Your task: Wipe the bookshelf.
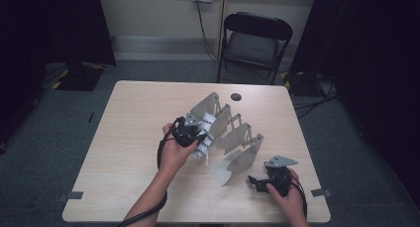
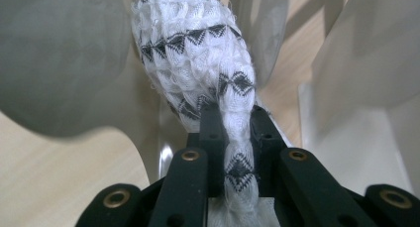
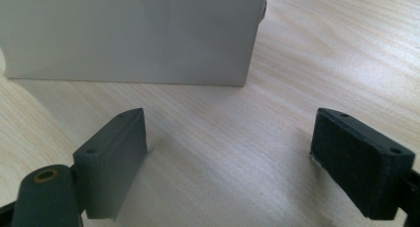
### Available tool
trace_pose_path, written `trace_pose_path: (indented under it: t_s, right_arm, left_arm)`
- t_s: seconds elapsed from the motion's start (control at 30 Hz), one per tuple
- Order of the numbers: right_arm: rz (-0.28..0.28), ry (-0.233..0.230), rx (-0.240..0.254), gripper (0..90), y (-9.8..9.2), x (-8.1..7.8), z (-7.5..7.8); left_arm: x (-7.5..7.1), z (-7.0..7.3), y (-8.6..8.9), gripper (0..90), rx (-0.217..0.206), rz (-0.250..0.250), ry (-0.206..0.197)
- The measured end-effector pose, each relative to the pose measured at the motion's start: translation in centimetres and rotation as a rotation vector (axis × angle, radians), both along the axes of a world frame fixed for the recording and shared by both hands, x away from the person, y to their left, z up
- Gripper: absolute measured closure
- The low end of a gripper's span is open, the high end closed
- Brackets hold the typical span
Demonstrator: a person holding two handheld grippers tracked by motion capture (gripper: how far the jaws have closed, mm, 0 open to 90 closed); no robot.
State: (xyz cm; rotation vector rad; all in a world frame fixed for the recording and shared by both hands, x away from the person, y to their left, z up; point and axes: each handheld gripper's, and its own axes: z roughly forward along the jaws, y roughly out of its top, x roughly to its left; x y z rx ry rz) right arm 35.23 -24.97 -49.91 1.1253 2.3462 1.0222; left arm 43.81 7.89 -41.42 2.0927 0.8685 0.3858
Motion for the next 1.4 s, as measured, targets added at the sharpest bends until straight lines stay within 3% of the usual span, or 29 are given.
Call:
trace_pose_path:
  t_s: [0.23,0.43,0.67,0.97,1.23,1.4]
  right_arm:
    - [0.0,0.0,0.0,13.6,0.0,0.0,0.0]
    - [0.0,0.0,0.0,13.6,0.0,0.0,0.0]
    - [0.0,0.0,0.0,13.6,0.0,0.0,0.0]
    - [0.0,0.0,0.0,13.6,0.0,0.0,0.0]
    - [0.0,0.0,0.0,13.6,0.0,0.0,0.0]
    - [0.0,0.0,0.0,13.6,0.0,0.0,0.0]
  left_arm:
    - [0.7,3.0,-0.3,80.2,-0.027,0.005,-0.044]
    - [1.1,4.6,-0.4,80.1,-0.034,-0.003,-0.087]
    - [1.4,5.6,-0.8,79.8,-0.056,-0.01,-0.103]
    - [1.6,5.0,-1.6,79.8,-0.037,-0.052,-0.089]
    - [1.7,3.4,-1.5,79.8,-0.024,-0.057,-0.063]
    - [1.7,1.8,-1.3,79.8,-0.025,-0.054,-0.034]
